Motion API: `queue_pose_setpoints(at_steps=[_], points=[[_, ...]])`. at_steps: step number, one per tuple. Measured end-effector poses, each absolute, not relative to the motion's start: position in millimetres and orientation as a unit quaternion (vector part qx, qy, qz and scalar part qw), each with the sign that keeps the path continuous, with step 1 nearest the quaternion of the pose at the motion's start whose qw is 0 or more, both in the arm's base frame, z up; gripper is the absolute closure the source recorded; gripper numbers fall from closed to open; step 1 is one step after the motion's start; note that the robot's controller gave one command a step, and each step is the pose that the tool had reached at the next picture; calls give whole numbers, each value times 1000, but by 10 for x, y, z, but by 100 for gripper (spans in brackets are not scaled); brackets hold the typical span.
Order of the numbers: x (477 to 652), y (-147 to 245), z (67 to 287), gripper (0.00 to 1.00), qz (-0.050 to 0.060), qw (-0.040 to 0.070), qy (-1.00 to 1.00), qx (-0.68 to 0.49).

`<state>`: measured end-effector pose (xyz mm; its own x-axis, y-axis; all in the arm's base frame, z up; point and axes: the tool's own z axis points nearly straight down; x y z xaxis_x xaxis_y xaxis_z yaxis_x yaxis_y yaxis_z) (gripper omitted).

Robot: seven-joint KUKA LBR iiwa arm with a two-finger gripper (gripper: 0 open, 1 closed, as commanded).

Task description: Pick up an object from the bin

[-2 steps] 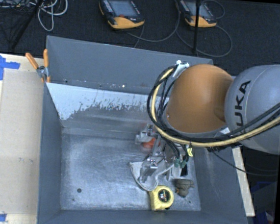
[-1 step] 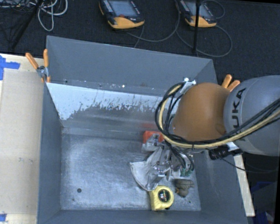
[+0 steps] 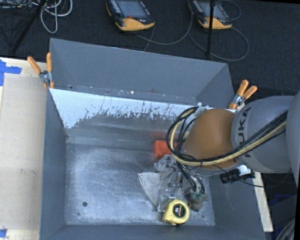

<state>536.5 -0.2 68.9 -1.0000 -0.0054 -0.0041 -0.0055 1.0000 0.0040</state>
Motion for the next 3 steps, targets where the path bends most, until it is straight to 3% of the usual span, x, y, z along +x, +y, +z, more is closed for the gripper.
queue_pose_setpoints(at_steps=[1, 2, 3], points=[[5643, -303, 721, 0, 4, -1, 999, -33], [5459, -85, 731, 0, -1, 8, 1000, -4], [5664, -274, 750, 100, 2, 2, 999, -34]])
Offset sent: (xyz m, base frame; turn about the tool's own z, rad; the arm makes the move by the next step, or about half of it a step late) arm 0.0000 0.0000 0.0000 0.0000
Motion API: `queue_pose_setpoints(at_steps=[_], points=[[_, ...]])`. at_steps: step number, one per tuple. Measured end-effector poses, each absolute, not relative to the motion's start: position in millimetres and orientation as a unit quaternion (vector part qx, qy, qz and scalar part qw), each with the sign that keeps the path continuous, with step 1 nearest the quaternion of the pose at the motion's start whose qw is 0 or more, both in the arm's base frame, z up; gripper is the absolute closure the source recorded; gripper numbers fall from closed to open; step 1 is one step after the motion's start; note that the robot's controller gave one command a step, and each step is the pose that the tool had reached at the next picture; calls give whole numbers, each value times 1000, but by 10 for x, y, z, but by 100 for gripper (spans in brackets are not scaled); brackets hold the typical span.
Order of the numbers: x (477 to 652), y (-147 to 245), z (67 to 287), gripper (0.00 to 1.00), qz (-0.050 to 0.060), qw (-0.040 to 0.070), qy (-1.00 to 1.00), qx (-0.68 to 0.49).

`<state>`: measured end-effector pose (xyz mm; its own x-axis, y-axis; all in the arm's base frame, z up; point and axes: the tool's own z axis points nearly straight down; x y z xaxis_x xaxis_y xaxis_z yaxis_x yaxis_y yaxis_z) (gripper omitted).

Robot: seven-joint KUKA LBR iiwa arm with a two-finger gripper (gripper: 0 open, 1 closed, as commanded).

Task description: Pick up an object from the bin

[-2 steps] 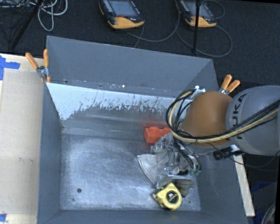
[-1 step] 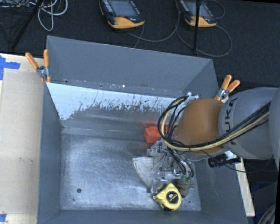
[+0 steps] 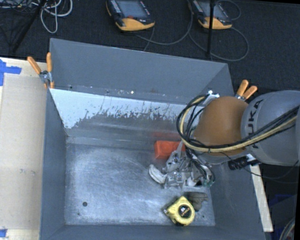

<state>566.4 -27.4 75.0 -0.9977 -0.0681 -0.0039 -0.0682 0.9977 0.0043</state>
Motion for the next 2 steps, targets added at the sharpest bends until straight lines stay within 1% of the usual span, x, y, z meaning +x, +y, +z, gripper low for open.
queue_pose_setpoints(at_steps=[2], points=[[5649, -274, 788, 100, 2, 0, 999, -34]])
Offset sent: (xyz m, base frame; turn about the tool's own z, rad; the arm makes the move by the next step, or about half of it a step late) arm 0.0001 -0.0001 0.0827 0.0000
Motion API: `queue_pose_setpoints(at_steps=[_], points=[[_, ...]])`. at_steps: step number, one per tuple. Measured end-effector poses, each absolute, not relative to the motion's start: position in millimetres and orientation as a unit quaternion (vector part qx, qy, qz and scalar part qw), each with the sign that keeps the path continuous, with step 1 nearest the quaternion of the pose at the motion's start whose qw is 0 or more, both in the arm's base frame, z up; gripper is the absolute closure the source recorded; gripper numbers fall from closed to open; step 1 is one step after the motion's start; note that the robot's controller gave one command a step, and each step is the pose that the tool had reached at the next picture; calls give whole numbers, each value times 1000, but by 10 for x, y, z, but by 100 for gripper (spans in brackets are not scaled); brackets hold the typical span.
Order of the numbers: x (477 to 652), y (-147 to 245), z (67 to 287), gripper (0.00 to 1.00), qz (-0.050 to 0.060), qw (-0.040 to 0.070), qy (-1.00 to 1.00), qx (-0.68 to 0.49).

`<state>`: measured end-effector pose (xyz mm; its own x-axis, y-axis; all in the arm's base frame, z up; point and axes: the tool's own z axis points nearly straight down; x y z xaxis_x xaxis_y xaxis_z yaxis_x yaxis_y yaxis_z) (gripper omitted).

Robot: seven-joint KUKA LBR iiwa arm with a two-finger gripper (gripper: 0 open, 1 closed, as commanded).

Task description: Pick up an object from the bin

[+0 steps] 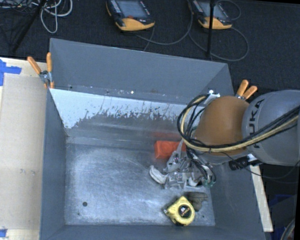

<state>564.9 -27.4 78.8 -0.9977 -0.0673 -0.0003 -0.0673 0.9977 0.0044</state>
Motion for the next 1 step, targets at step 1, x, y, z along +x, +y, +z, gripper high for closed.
queue_pose_setpoints(at_steps=[1], points=[[5626, -277, 972, 100, 1, -4, 999, -34]])
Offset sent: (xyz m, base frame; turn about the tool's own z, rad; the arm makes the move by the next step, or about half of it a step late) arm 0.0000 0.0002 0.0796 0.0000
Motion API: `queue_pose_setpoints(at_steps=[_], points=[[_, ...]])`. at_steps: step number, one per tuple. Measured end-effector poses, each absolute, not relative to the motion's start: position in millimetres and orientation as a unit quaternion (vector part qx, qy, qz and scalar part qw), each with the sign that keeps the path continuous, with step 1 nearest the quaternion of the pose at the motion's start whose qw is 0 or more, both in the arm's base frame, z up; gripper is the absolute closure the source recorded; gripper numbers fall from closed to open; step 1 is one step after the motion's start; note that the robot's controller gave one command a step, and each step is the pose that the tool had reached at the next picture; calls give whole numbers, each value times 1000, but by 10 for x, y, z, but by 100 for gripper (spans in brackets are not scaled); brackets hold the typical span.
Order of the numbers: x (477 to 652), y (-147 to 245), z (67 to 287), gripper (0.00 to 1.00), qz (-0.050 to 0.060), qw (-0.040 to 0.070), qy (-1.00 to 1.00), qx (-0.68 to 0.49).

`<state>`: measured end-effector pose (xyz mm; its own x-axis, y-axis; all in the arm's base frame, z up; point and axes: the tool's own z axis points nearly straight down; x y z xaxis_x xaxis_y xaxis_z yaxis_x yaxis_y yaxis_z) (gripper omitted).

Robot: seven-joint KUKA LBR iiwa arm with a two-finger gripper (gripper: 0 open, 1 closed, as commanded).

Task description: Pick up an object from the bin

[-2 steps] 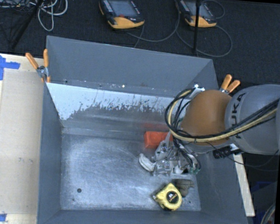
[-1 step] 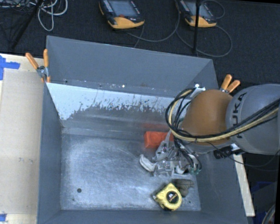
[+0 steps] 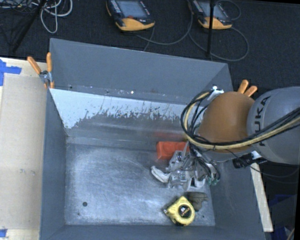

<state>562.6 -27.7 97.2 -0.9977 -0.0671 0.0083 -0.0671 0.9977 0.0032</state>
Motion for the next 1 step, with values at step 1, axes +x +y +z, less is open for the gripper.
queue_pose_setpoints(at_steps=[1], points=[[5640, -280, 1150, 100, -1, 2, -999, 33]])
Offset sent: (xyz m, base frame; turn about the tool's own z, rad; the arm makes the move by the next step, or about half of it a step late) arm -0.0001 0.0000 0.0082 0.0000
